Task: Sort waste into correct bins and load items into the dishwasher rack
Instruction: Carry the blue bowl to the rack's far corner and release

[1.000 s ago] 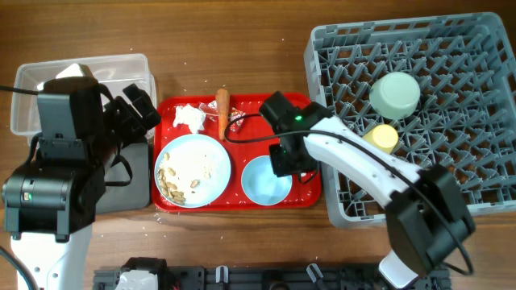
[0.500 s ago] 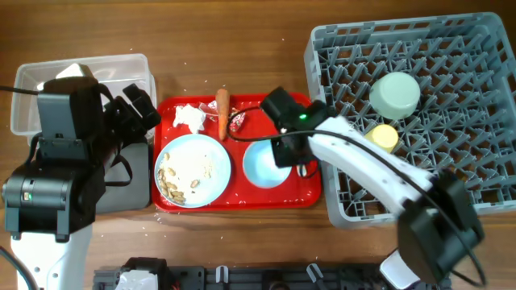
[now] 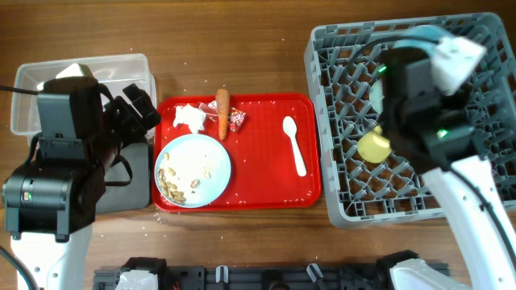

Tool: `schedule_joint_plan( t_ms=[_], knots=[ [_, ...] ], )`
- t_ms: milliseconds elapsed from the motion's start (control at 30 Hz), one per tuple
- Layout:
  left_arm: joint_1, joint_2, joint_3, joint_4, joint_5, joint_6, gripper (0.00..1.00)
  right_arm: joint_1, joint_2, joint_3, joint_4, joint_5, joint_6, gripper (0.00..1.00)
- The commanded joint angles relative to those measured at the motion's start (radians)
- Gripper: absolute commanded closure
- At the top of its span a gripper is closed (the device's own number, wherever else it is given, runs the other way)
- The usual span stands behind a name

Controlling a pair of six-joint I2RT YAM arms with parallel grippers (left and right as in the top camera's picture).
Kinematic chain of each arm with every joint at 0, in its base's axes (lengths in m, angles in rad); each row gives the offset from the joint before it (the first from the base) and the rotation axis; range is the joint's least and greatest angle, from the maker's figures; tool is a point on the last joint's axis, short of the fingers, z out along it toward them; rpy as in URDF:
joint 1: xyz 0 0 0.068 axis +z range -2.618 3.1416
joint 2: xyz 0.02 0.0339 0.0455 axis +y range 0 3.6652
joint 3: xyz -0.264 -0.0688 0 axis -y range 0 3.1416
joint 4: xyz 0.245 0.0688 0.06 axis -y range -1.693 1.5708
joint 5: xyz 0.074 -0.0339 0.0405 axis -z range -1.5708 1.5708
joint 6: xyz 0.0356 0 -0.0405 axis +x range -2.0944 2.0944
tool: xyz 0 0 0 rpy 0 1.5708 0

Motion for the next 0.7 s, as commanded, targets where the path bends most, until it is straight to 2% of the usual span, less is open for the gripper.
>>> schedule_joint_plan(
  t_ms=[0, 167, 233, 433, 667],
  knots=[
    [-0.001, 0.001, 0.012, 0.003, -0.02, -0.002, 0.0, -0.177, 0.08, 0.001, 0.087, 0.166, -0.117, 0.96],
    [-0.001, 0.002, 0.012, 0.003, -0.02, -0.003, 0.0, -0.33, 0.249, 0.001, 0.259, 0.166, -0.36, 0.96],
    [-0.001, 0.001, 0.012, 0.003, -0.02, -0.002, 0.0, -0.355, 0.312, 0.001, 0.308, 0.166, -0.405, 0.96],
    [-0.001, 0.002, 0.012, 0.002, -0.02, -0.003, 0.0, -0.366, 0.474, 0.001, 0.435, 0.166, -0.545, 0.96],
    [-0.001, 0.002, 0.012, 0.003, -0.02, -0.003, 0.0, -0.373, 0.609, 0.001, 0.673, 0.251, -0.835, 0.96]
  ],
)
